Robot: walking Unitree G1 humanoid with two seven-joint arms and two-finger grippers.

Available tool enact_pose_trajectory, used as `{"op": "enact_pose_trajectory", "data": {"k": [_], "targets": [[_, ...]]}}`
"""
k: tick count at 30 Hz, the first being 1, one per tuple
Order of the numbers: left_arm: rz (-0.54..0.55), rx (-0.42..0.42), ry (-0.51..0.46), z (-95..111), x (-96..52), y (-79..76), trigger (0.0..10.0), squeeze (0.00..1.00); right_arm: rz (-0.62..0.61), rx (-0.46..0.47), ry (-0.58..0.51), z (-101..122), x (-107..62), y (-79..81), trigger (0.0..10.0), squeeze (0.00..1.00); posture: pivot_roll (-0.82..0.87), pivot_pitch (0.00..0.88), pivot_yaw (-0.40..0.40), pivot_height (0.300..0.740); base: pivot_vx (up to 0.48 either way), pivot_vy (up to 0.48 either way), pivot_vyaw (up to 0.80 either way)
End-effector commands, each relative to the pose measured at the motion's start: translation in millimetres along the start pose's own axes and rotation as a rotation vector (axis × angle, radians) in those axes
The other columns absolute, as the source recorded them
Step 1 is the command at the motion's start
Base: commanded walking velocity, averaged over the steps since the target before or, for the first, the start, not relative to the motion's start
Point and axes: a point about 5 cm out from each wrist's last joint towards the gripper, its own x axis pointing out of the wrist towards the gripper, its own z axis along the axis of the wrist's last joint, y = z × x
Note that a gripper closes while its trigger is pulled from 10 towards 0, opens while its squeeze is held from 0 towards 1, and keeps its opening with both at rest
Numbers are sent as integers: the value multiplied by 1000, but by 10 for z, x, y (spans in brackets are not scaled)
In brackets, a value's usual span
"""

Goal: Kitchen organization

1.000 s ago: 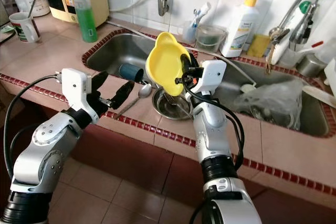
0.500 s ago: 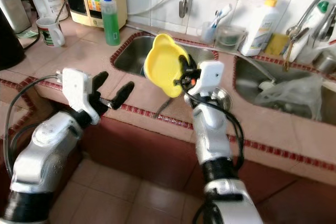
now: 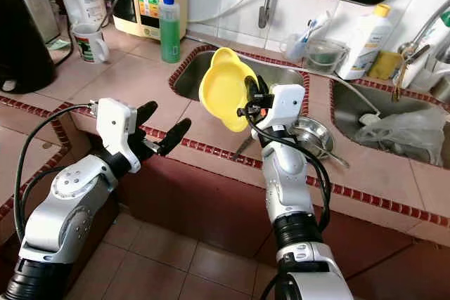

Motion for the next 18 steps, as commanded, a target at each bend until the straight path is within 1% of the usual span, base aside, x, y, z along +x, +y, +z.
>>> {"op": "enact_pose_trajectory", "data": {"k": [1,7,18], "targets": [[-35,21,-23,56,19,-56,10000,0,-13,-9,-29,76,30,-51,10000,0,129,0,-76,740,0,0,0],[-46,22,-28,59,14,-62,10000,0,-14,-12,-30,77,29,-49,10000,0,127,0,-75,740,295,0,0],[-66,20,-29,60,14,-72,10000,0,-27,-20,-32,76,18,-70,10000,0,125,0,-69,740,394,0,0]]}}
